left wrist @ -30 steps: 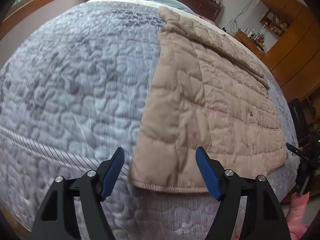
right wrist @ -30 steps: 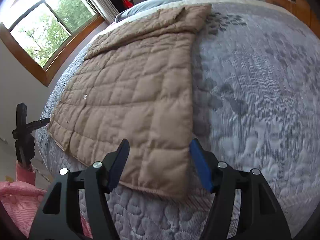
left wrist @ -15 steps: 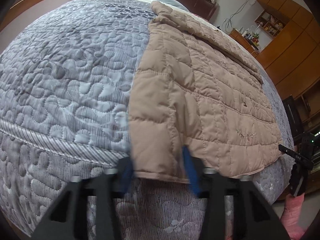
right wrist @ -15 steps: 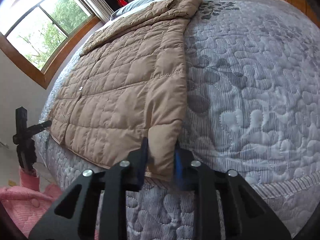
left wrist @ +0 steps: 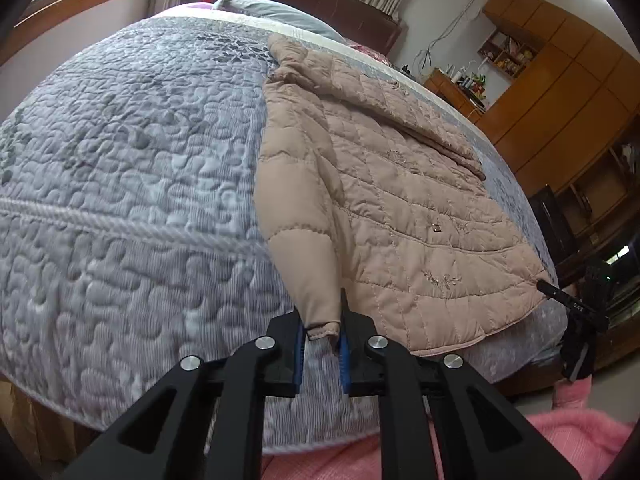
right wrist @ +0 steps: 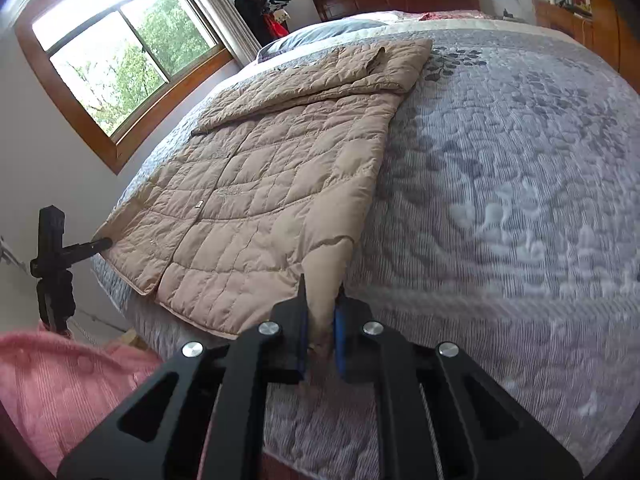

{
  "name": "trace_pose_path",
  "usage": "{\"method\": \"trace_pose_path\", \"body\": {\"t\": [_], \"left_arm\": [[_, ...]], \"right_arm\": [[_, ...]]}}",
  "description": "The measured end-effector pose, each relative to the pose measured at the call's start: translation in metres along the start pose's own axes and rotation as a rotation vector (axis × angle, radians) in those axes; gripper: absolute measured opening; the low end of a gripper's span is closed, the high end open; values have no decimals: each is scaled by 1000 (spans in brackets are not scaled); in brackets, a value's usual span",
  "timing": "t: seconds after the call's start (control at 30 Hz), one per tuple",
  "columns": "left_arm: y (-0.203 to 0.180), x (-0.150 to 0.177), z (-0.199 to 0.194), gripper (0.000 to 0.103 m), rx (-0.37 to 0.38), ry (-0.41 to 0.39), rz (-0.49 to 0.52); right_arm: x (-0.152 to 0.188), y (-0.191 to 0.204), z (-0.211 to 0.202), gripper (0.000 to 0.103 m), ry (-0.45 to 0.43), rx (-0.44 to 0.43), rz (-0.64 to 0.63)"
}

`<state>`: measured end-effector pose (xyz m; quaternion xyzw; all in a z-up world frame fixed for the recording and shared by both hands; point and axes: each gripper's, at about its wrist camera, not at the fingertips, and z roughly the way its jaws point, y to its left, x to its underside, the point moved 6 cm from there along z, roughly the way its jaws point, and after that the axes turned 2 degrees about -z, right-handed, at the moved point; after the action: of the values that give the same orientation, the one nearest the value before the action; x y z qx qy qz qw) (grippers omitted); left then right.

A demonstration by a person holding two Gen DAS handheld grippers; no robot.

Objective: Fold large clothes
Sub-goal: 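Grasp the coat hem with the left gripper while the right gripper grasps the hem too, then lift the hem with both grippers and fold it toward the collar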

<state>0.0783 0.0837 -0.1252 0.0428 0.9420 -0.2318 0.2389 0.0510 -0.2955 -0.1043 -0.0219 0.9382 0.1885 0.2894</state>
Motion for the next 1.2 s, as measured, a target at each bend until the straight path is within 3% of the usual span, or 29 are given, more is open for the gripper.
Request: {"method": "trace_pose_path", "body": {"t": [0.13,0.2,0.53,0.7,0.87,1.0,1.2], "left_arm": [[20,16,32,14,-62,70,-24],[26,17,45,13,-49,92,-50],[-2,-27,-8,13,46,-71,25],[-19,-83,-21,13,68,-129,38],[-36,-158,-16,13,44,-185,83],[-45,-221,-3,13,27,-224,89],[-46,-299,40,13,-40,-240,87]], "right_arm": [[19,-9,21,9,55,38,24],[23,-20,39,9,95,39,64],[-16,-12,-1,8,-23,-19,109],[-60,-10,-11,8,-39,8,74],[-134,-14,-15,8,-69,17,39],[-199,-26,-3,8,-76,16,41],[-269,-57,36,8,-44,48,92]]}}
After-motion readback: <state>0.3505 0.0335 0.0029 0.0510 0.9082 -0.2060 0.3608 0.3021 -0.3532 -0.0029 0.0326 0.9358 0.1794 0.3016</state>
